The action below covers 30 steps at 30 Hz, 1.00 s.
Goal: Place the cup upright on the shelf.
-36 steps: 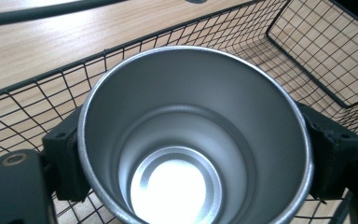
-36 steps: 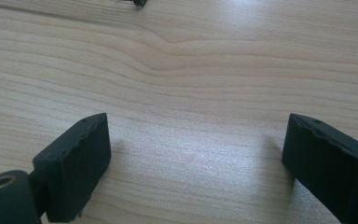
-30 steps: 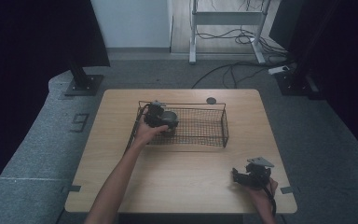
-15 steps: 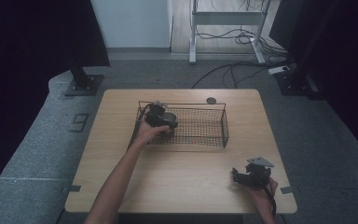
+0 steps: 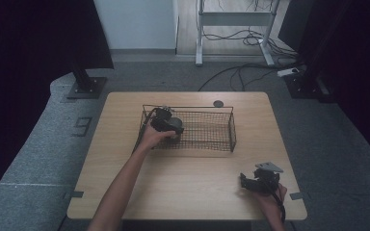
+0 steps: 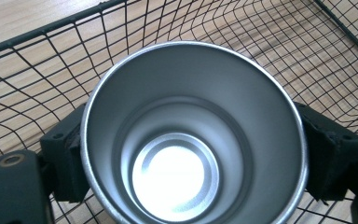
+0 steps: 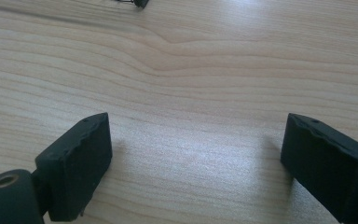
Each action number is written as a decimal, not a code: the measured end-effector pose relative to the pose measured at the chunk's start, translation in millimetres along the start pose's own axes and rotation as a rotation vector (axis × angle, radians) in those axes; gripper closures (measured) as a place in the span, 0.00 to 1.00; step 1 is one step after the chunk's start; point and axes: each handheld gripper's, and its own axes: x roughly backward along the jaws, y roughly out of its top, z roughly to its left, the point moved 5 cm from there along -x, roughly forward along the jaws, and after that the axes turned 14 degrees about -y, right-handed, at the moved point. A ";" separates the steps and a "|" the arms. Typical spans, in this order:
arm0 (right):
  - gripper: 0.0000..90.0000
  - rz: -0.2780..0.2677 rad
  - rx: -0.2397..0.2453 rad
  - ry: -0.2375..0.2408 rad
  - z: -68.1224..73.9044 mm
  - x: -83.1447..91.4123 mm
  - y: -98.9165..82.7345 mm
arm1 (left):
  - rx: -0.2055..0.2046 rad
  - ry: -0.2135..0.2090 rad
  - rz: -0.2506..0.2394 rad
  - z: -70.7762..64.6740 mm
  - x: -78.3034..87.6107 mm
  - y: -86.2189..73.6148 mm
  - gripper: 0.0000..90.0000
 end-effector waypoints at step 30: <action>0.10 -0.001 0.000 0.002 0.2 0.2 0.0 | -0.053 -0.011 -0.161 -10.2 35.0 12.8 0.13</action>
